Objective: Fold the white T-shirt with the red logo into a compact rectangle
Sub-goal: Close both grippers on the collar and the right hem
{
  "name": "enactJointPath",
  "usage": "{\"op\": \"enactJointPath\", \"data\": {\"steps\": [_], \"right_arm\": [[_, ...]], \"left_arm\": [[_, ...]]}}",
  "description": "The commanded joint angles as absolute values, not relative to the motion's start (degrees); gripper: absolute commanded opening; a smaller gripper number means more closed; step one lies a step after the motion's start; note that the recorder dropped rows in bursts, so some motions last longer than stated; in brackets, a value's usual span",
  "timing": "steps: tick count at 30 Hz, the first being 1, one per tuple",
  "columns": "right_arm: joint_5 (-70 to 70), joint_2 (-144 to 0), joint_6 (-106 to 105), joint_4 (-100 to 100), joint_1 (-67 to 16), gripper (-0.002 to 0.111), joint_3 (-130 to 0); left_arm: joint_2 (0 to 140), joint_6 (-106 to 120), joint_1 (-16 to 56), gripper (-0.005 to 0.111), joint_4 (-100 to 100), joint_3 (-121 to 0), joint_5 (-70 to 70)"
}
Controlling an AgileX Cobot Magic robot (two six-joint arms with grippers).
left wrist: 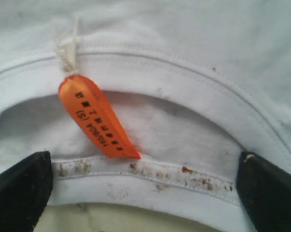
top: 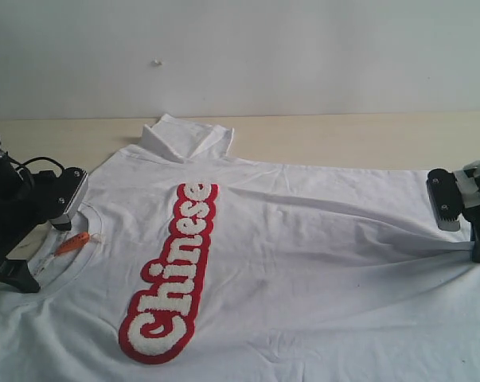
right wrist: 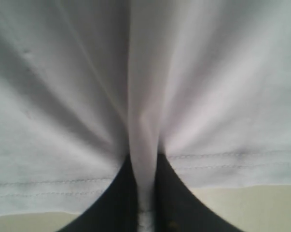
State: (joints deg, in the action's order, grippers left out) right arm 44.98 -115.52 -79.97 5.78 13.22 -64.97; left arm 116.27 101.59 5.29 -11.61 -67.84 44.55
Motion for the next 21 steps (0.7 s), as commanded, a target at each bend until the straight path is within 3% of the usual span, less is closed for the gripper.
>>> {"op": "enactJointPath", "data": {"steps": [1,21], "right_arm": [[44.18,-118.07,-77.96,6.52,13.32,0.0,-63.78],[43.79,-118.07,-77.92,3.1,13.32,0.0,-63.78]], "left_arm": [[117.68,101.55,5.07,0.104,-11.22,-67.21,44.7],[117.68,101.55,5.07,0.104,-11.34,-67.21,44.7]]}}
